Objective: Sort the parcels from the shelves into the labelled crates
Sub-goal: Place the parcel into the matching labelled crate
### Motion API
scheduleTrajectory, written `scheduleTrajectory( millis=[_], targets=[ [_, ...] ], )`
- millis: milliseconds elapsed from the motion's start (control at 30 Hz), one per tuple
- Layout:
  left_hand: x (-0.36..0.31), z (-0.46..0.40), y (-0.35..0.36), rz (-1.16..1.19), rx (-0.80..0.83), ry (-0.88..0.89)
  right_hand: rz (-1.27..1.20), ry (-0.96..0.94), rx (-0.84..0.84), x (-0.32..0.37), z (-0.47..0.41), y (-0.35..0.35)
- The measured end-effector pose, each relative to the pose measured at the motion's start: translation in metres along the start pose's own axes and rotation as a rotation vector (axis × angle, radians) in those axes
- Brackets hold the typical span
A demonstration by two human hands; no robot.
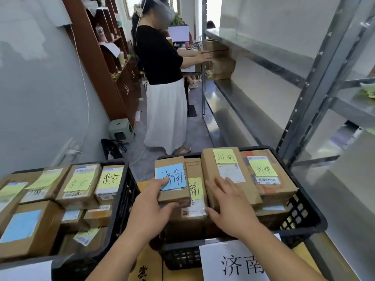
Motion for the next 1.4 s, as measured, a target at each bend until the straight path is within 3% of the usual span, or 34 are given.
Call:
scheduleTrajectory(
  millis=[433, 1067, 1200, 1400],
  targets=[
    [0.034, -0.079, 0.036, -0.044, 0.073, 0.101, 0.201, 0.076, 0.004, -0.016, -0.015, 0.019],
    [0.018, -0.082, 0.046, -0.199, 0.103, 0.055, 0.046, 0.020, -0.112, -0.011, 0.033, -0.025],
    [-0.001, -0.053, 0.033, -0.333, 0.046, 0.140, 0.038, 0.023, -0.105, -0.015, 0.055, -0.029],
    [-0.061, 0.036, 0.039, -0.409, 0.029, 0.400, 0.046, 0.133, -0.113, -0.022, 0.114, -0.048]
  ],
)
Point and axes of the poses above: each hand's wrist, its own z-axis away from the middle knuckle, its own y-axis out of the palm, x = y × z, the point moved 10 cm from there along -z, towards the middle knuckle, and after that the axes turned 7 degrees about -x, right-handed, at the moved point
